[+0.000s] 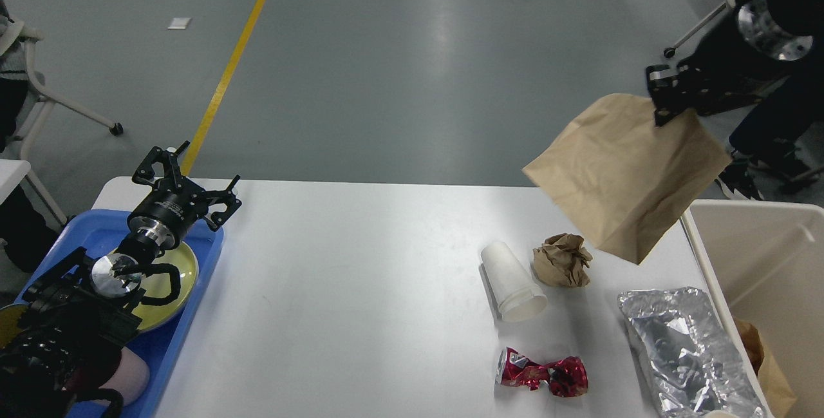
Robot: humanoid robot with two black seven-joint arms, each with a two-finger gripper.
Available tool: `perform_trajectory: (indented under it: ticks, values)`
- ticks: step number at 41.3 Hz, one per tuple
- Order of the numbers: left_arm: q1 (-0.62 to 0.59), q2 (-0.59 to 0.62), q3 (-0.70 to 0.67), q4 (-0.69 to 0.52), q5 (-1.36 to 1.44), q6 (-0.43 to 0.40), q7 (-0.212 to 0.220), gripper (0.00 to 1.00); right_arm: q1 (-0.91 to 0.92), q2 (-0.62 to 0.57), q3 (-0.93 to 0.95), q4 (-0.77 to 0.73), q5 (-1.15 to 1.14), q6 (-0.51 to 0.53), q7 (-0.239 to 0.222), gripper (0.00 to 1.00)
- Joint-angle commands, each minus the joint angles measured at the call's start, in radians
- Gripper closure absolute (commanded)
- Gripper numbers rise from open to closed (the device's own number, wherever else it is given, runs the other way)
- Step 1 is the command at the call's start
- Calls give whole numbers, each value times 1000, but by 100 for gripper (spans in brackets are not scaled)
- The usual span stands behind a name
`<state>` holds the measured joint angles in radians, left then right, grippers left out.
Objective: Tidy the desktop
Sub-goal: 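Lift the paper bag with the right gripper and drop it into the white bin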
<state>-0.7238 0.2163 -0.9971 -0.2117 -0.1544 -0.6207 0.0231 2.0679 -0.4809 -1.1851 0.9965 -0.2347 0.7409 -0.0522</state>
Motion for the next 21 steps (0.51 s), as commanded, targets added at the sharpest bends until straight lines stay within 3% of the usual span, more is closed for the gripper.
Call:
perform_trajectory:
  ticks: [1,11,21]
  values:
    - [0,0,0,0,1,-1,0,0,-213,-57,-44,-182,9,-104,0,100]
    - [0,0,0,0,1,-1,0,0,-596,-99,-70,-439,109,-353,-9,100]
    - [0,0,0,0,-1,-1,0,0,-1006,-70,-57,-726,227,-618,-49,100]
